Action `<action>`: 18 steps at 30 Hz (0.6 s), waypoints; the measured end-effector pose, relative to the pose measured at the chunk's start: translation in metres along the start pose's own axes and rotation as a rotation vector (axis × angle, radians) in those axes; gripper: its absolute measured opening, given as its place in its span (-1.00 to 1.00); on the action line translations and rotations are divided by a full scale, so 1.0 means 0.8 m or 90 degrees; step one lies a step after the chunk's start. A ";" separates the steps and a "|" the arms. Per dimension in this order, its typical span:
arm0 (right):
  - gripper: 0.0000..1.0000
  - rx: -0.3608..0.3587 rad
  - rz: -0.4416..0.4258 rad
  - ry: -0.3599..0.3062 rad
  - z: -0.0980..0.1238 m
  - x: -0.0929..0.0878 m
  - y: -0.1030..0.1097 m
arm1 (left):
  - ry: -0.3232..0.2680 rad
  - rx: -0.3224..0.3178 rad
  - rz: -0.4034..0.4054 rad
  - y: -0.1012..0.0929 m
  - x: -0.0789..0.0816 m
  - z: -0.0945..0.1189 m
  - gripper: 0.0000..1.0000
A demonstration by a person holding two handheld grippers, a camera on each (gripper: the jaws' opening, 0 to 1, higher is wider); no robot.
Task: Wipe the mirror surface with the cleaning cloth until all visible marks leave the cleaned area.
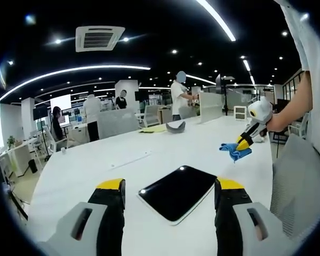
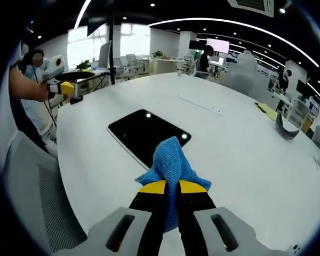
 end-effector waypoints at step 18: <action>-0.96 0.032 -0.008 0.064 -0.021 -0.056 0.018 | 0.000 -0.003 -0.004 -0.001 0.001 -0.001 0.35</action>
Point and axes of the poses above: the point that each gripper's makers call its tool centre point, and the gripper's own axes: z roughly backward along the fingers, y roughly to its left, x roughly out of its top, the point moved 1 cm from there along z, roughly backward along the fingers, and after that the axes turned 9 degrees about y, right-handed, at the moved point
